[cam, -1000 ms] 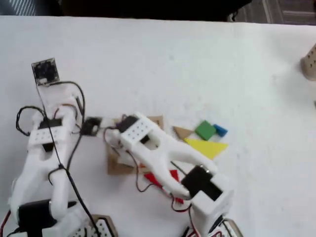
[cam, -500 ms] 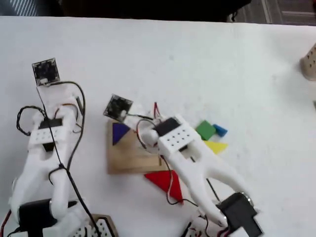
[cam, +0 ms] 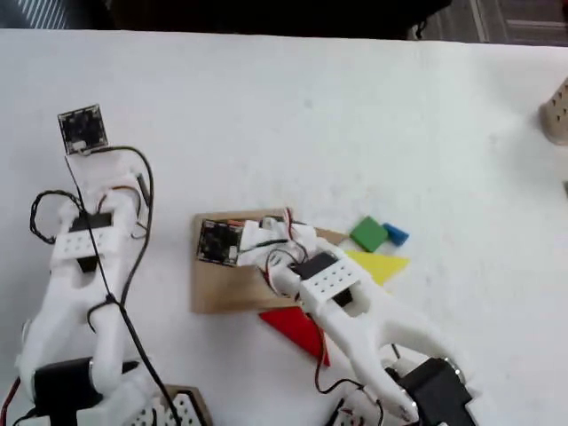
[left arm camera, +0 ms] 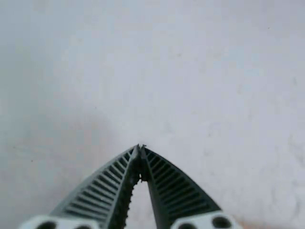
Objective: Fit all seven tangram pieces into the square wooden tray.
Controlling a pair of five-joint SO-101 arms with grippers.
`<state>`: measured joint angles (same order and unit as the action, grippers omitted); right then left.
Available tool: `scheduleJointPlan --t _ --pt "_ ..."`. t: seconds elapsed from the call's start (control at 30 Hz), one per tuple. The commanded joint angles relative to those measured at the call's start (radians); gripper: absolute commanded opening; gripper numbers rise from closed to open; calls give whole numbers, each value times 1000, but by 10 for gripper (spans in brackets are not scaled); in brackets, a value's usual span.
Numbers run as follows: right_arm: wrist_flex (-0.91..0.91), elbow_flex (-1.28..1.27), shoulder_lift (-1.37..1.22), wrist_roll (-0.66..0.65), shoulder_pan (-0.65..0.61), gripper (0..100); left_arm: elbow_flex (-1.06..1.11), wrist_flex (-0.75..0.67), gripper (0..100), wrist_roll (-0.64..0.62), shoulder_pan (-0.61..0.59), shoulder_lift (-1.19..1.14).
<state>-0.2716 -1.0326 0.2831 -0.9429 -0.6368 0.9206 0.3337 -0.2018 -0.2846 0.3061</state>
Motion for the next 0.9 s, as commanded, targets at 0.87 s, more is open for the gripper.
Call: scheduleJointPlan --t 0.87 --pt "-171 -103 228 161 -133 279 -38 -31 24 -3 7 -2"
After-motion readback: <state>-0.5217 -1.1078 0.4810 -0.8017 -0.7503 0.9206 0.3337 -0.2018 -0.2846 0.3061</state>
